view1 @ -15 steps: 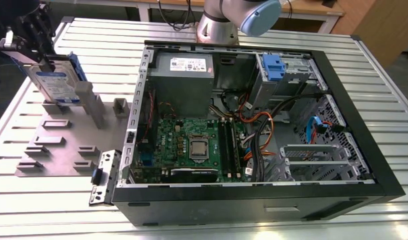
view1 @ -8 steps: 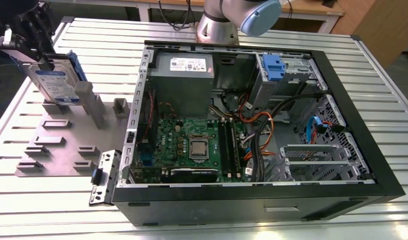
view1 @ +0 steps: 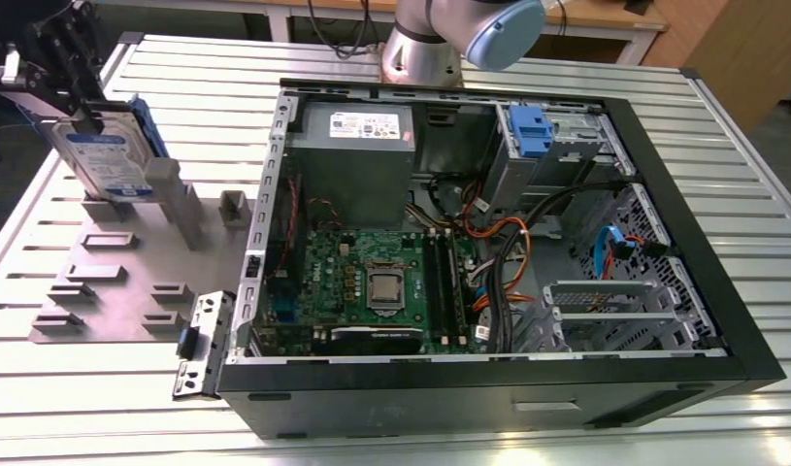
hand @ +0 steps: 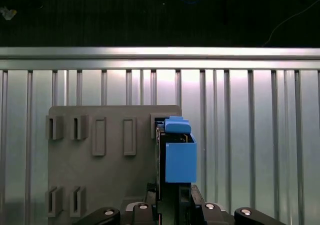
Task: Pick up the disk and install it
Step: 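Pick up the disk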
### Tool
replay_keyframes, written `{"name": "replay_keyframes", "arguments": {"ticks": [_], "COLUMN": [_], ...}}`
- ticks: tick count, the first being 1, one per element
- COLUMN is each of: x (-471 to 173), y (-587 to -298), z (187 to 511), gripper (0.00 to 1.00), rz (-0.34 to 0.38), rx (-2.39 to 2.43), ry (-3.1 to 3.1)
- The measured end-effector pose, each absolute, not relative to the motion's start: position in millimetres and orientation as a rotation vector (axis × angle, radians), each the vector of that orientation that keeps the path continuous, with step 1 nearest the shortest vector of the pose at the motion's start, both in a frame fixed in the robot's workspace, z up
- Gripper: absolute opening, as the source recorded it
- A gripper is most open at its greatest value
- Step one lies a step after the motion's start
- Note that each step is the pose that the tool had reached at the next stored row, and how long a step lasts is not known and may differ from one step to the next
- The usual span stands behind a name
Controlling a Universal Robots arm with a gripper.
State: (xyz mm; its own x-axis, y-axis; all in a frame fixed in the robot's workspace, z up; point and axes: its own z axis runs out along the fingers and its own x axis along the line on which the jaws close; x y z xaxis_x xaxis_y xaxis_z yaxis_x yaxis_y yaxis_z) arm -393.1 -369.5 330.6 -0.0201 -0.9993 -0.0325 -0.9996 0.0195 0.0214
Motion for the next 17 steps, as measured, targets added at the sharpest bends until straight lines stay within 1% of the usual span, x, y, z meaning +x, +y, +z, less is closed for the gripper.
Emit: {"name": "replay_keyframes", "arguments": {"ticks": [17], "x": [-393.1], "y": [-369.5], "z": [336.3], "gripper": [0.35], "rz": [0.06], "rx": [-2.193], "ry": [2.237]}}
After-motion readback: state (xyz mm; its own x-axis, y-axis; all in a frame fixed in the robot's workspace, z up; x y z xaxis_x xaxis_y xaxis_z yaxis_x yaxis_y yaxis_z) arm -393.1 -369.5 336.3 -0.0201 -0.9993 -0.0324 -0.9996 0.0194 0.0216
